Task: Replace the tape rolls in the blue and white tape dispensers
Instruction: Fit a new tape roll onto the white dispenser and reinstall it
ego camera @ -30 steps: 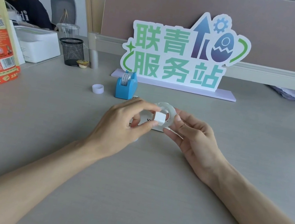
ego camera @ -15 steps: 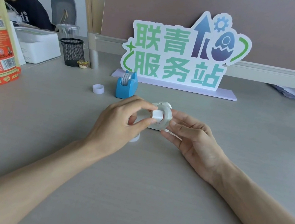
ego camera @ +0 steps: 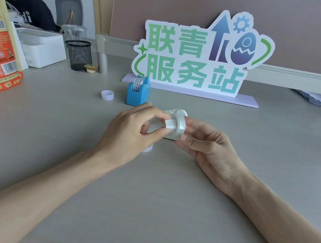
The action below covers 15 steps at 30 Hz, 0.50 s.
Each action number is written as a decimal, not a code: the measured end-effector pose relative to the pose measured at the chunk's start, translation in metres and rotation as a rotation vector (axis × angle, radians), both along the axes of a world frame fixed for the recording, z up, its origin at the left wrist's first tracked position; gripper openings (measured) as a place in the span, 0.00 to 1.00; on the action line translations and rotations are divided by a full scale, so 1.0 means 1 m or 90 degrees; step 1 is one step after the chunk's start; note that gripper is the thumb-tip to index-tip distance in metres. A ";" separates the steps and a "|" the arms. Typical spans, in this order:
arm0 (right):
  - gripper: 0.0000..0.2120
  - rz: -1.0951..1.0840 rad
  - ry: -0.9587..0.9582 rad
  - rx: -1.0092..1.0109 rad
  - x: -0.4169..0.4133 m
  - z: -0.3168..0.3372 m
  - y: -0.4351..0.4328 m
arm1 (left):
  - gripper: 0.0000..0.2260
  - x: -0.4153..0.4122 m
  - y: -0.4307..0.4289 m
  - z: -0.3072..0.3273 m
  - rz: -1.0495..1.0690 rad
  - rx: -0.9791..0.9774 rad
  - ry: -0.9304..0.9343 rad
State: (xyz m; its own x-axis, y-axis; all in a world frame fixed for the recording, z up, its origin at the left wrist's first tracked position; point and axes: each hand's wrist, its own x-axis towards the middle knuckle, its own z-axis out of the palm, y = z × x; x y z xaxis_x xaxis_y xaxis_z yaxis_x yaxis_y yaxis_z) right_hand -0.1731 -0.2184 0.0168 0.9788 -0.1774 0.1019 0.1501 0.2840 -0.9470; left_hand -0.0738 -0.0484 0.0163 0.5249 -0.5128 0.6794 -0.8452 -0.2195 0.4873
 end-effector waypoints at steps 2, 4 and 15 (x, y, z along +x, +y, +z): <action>0.18 0.000 -0.004 -0.006 0.001 -0.001 0.000 | 0.08 0.000 0.000 0.000 0.000 0.003 -0.001; 0.18 0.000 -0.005 -0.009 0.001 -0.001 0.000 | 0.08 -0.001 0.000 0.001 -0.002 0.006 -0.002; 0.18 0.012 -0.002 -0.006 0.001 -0.001 -0.001 | 0.07 -0.001 0.002 0.003 0.010 0.013 -0.025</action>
State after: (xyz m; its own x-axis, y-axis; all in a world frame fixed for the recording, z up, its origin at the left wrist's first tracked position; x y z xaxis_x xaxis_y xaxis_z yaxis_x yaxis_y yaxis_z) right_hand -0.1723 -0.2195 0.0156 0.9816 -0.1584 0.1069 0.1482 0.2776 -0.9492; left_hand -0.0746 -0.0469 0.0188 0.5056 -0.5184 0.6896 -0.8603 -0.2419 0.4488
